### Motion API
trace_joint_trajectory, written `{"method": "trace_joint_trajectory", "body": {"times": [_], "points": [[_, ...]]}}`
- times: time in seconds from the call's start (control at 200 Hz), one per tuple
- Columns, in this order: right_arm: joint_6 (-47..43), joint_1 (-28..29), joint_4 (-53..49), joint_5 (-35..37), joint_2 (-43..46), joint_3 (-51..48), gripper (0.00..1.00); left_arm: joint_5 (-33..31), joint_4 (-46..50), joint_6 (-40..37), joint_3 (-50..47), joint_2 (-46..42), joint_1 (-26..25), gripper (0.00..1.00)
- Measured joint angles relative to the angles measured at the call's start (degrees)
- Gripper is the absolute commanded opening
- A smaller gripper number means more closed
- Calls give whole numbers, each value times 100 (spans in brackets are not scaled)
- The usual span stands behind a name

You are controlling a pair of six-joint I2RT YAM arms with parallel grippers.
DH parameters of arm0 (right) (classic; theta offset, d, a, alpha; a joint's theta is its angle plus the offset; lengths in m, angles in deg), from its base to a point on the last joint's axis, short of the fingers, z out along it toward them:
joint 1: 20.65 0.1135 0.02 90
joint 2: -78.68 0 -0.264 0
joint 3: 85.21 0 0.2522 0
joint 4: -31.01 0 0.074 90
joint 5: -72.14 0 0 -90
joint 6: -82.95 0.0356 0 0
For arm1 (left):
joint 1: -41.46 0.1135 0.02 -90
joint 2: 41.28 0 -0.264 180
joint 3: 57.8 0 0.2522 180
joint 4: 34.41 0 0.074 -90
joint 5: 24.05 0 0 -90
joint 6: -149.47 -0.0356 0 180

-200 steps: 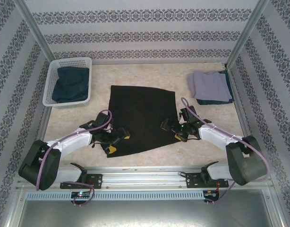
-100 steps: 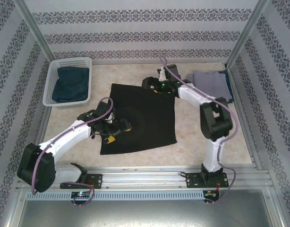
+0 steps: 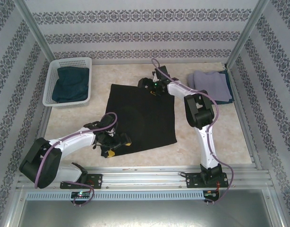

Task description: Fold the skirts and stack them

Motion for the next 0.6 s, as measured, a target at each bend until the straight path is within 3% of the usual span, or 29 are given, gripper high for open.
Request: {"method": "trace_joint_trajectory", "body": {"times": [0.28, 0.455, 0.6], "points": [[688, -151, -37, 33, -811, 1281, 98, 284, 409, -426, 1086, 1169, 299, 100], [905, -192, -85, 210, -1377, 2256, 98, -59, 579, -1078, 2035, 1888, 549, 100], [887, -258, -243, 229, -1469, 2601, 98, -234, 575, -1394, 2354, 1862, 623, 100]]}}
